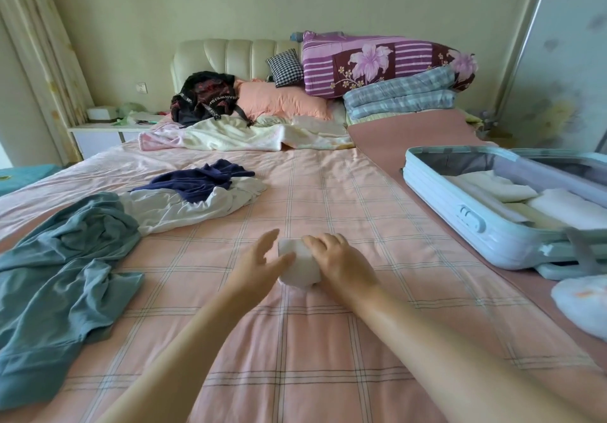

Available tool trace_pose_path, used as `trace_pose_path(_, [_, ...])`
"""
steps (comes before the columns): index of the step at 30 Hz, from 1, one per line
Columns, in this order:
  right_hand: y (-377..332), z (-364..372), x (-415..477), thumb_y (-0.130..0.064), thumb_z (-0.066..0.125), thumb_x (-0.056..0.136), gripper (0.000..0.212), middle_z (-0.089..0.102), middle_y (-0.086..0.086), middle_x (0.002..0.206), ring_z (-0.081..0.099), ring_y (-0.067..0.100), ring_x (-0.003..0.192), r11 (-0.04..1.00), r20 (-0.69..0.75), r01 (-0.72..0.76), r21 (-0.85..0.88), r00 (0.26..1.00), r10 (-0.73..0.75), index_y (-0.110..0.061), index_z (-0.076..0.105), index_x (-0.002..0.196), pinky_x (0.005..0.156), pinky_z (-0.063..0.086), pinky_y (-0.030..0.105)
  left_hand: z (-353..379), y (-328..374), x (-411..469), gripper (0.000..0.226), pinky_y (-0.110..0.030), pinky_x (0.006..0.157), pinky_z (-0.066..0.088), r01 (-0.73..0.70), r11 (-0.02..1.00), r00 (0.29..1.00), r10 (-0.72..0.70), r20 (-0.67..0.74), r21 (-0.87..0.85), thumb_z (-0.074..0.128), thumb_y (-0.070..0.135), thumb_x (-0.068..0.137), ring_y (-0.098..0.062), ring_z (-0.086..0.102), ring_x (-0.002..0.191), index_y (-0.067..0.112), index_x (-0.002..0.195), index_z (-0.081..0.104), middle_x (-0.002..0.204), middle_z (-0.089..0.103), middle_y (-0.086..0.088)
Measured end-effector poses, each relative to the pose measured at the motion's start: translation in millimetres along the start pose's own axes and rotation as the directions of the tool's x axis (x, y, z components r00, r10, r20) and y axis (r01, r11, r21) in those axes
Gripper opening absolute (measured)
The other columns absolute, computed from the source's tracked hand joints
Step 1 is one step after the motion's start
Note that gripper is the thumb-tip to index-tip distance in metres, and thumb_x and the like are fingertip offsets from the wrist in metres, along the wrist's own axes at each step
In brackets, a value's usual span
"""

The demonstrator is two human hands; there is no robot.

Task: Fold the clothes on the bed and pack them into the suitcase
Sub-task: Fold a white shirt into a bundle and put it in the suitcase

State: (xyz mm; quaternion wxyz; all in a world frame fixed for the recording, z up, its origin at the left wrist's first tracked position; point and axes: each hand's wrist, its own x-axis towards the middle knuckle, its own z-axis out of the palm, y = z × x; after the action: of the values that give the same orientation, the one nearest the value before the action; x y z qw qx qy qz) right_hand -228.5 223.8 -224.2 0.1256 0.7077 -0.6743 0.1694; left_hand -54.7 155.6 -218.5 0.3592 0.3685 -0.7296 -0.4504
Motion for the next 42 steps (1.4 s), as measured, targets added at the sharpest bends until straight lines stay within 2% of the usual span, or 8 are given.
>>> trace_pose_path(4, [11,-41,-14,-0.034,0.058,0.079,0.055,0.061,0.003,0.112,0.059,0.029,0.097,0.995,-0.27,0.05,0.084,0.962,-0.025,-0.013,0.058,0.129,0.056,0.056,0.039,10,36,-6,0.078,-0.032,0.088,0.051,0.098,0.95,0.962,-0.014,0.274,-0.295,0.078,0.052,0.071,-0.019,0.064,0.11,0.016,0.135,0.05,0.129,0.063,-0.007])
trace_pose_path(7, [23,-62,-30,-0.023,0.056,0.08,0.056,0.057,0.005,0.118,0.057,0.029,0.104,0.998,-0.339,0.064,0.023,0.939,-0.053,-0.013,0.051,0.134,0.06,0.058,0.039,33,72,-14,0.053,-0.03,0.078,0.055,0.065,0.932,0.926,0.076,0.369,-0.356,0.081,0.033,0.078,-0.02,0.069,0.093,0.013,0.122,0.058,0.104,0.071,-0.008])
trace_pose_path(13, [69,-111,-61,-0.051,0.057,0.075,0.099,0.022,-0.008,0.156,0.02,0.017,0.147,0.988,0.011,-0.046,0.15,0.999,0.045,-0.029,0.005,0.156,0.12,0.021,0.049,80,104,10,0.051,-0.032,0.074,0.059,-0.056,0.998,0.94,0.062,0.334,-0.027,0.086,0.021,0.072,-0.023,0.067,0.092,0.019,0.113,0.056,0.104,0.067,-0.009])
trace_pose_path(22, [171,-179,-66,-0.042,0.089,0.058,0.081,0.064,-0.022,0.114,0.061,-0.001,0.104,0.84,0.045,-0.29,0.458,0.952,0.304,-0.045,0.047,0.127,0.088,0.054,0.032,165,181,57,0.055,-0.042,0.076,0.059,-0.336,0.94,0.893,0.301,0.333,0.052,0.087,0.03,0.043,-0.014,0.066,0.092,0.048,0.092,0.067,0.096,0.065,0.007])
trace_pose_path(29, [259,-205,-86,-0.041,0.086,0.069,0.047,0.061,-0.022,0.092,0.058,-0.009,0.086,0.84,-0.103,-0.324,0.436,0.909,0.404,-0.037,0.054,0.103,0.075,0.041,0.005,257,226,102,0.056,-0.029,0.069,0.055,-0.34,0.94,0.871,0.304,0.386,0.027,0.089,0.004,0.058,-0.005,0.064,0.079,0.036,0.097,0.064,0.087,0.071,0.009])
trace_pose_path(32, [295,-217,-79,-0.037,0.078,0.075,0.032,0.066,-0.016,0.101,0.061,0.003,0.098,0.892,-0.149,-0.239,0.384,0.937,0.315,-0.032,0.066,0.104,0.085,0.05,0.023,292,238,131,0.051,-0.022,0.069,0.053,-0.357,0.934,0.863,0.323,0.389,0.015,0.092,0.015,0.059,-0.001,0.063,0.079,0.033,0.1,0.068,0.088,0.071,0.015])
trace_pose_path(37, [381,-223,-56,-0.035,0.08,0.069,0.073,0.06,-0.018,0.126,0.059,0.007,0.116,0.748,0.002,-0.444,0.494,0.86,0.51,-0.037,0.047,0.133,0.099,0.049,0.036,346,255,196,0.072,-0.026,0.08,0.056,-0.347,0.938,0.865,0.315,0.391,0.012,0.092,0.04,0.052,-0.005,0.066,0.091,0.032,0.116,0.059,0.101,0.069,0.015])
trace_pose_path(42, [475,-218,-23,-0.03,0.08,0.073,0.065,0.059,-0.005,0.117,0.059,0.022,0.104,0.705,0.021,-0.629,0.327,0.751,0.66,-0.036,0.041,0.124,0.088,0.052,0.042,410,248,272,0.059,-0.03,0.089,0.049,-0.28,0.949,0.907,0.212,0.365,0.145,0.066,0.023,0.092,-0.016,0.059,0.1,0.022,0.142,0.036,0.115,0.056,0.008])
